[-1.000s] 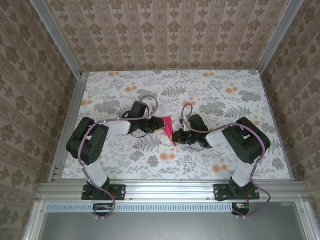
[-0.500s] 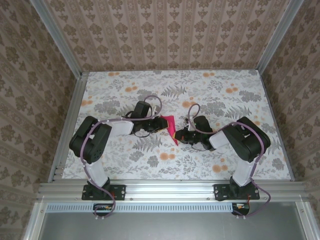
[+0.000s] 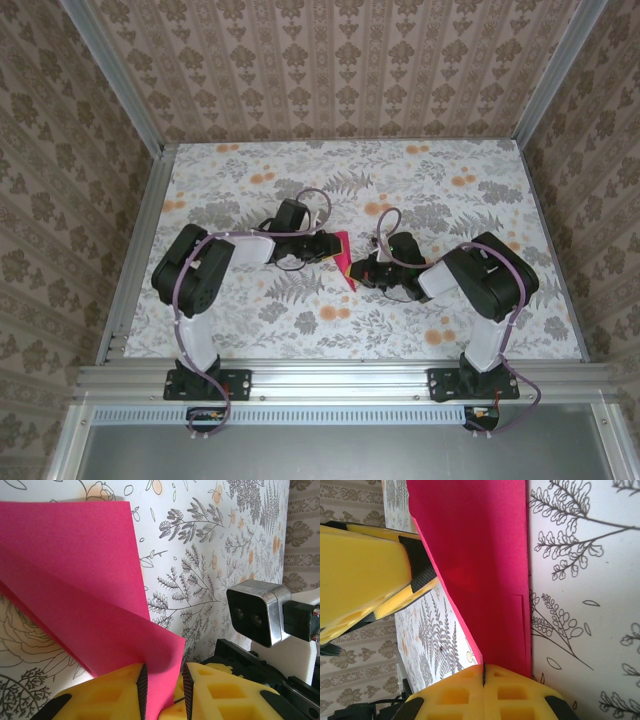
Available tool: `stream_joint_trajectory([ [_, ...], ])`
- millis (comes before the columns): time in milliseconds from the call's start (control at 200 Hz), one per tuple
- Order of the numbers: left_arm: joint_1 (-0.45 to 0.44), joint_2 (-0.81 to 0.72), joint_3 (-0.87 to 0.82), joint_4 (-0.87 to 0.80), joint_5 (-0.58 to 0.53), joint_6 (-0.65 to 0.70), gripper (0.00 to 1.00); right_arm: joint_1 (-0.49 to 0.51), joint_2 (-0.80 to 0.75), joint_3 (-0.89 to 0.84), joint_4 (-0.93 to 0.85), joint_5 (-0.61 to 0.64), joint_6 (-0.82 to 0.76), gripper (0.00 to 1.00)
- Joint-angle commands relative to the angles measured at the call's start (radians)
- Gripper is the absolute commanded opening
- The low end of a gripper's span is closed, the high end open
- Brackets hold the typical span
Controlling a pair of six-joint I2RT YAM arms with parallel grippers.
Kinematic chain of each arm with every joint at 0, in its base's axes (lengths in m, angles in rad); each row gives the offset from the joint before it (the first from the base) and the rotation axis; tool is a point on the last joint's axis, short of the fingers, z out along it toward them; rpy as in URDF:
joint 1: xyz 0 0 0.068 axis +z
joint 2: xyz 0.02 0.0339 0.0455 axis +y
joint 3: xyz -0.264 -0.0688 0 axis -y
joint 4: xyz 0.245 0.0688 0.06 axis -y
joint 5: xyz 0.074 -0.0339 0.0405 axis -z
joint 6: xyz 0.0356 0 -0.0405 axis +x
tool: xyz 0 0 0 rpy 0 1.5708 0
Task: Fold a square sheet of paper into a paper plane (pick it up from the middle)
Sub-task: Fold the wing for the fifth time at the center of the table.
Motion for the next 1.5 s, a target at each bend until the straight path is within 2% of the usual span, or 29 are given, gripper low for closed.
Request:
stream_joint_trajectory([
  [0, -0.003, 0.028, 0.039, -0.011, 0.01, 0.036, 0.28, -0.006, 0.02, -0.011, 0.011, -0.019, 0.015, 0.0],
  [530, -0.002, 0.078, 0.072, -0.04, 0.001, 0.059, 0.28, -0.007, 0.027, -0.01, 0.005, -0.023, 0.019, 0.0],
  [805, 0.0, 0.085, 0.077, -0.055, 0.002, 0.056, 0.28, -0.007, -0.019, 0.005, -0.068, -0.036, -0.013, 0.16],
  [915, 0.001, 0.09, 0.079, -0.061, 0.002, 0.051, 0.28, -0.007, -0.054, 0.011, -0.141, -0.031, -0.051, 0.18],
  [1180, 0.003, 0.103, 0.089, -0.065, 0.002, 0.044, 0.27, -0.004, -0.152, 0.018, -0.331, -0.007, -0.154, 0.19],
  [1495, 0.003, 0.098, 0.085, -0.069, 0.002, 0.041, 0.27, 0.01, -0.151, 0.037, -0.371, -0.025, -0.177, 0.12],
])
